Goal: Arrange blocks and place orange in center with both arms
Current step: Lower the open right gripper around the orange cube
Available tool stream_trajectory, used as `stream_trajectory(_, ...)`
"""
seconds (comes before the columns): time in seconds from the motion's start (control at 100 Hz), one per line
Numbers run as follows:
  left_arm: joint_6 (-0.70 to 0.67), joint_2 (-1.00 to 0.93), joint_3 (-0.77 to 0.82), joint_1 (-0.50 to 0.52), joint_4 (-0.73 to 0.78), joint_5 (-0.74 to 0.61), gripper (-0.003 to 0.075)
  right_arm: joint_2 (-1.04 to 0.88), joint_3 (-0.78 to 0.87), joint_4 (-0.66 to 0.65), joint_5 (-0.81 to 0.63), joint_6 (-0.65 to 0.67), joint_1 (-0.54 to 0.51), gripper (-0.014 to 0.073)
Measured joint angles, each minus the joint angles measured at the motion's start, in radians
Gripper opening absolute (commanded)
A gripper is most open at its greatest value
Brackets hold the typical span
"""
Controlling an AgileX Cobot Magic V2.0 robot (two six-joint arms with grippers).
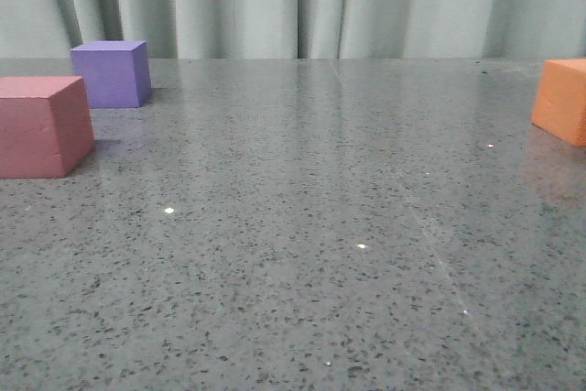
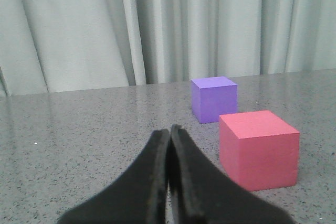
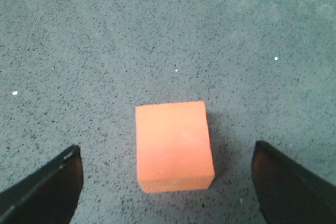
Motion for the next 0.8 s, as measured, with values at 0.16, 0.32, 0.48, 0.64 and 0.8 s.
stream_trajectory(0.16,0.000,0.000,0.000,0.000,0.000,0.000,-0.0010,0.086,-0.032,-0.013,-0.003,-0.008,0.000,0.0645)
stream_trajectory(0.32,0.000,0.000,0.000,0.000,0.000,0.000,-0.0010,0.185,-0.066,-0.014,-0.003,-0.014,0.000,0.0645)
stream_trajectory(0.48,0.000,0.000,0.000,0.000,0.000,0.000,-0.0010,0.253,-0.090,-0.016,-0.003,-0.014,0.000,0.0645)
stream_trajectory(0.64,0.000,0.000,0.000,0.000,0.000,0.000,-0.0010,0.302,-0.092,-0.016,-0.003,-0.014,0.000,0.0645)
stream_trajectory(0.8,0.000,0.000,0.000,0.000,0.000,0.000,-0.0010,0.346,-0.092,-0.016,-0.003,-0.014,0.000,0.0614)
